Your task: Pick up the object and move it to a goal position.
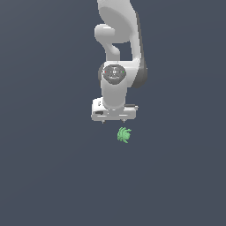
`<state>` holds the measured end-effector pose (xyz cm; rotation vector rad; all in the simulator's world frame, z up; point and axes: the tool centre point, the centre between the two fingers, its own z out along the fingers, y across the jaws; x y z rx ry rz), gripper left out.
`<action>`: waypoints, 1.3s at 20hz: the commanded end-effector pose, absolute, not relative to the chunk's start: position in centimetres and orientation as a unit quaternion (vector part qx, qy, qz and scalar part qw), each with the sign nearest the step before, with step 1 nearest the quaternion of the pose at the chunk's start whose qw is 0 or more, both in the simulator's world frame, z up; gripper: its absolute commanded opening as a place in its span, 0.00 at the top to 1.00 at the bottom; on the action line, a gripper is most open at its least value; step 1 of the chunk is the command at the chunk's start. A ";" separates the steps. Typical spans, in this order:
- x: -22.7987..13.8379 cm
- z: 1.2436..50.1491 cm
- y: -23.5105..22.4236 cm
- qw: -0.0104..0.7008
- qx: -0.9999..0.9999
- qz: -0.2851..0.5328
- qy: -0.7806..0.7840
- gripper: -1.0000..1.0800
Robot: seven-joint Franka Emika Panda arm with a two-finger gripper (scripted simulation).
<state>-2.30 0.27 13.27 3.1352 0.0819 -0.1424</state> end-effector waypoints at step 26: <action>-0.1 9.6 5.3 0.001 0.988 -0.006 -0.155 0.04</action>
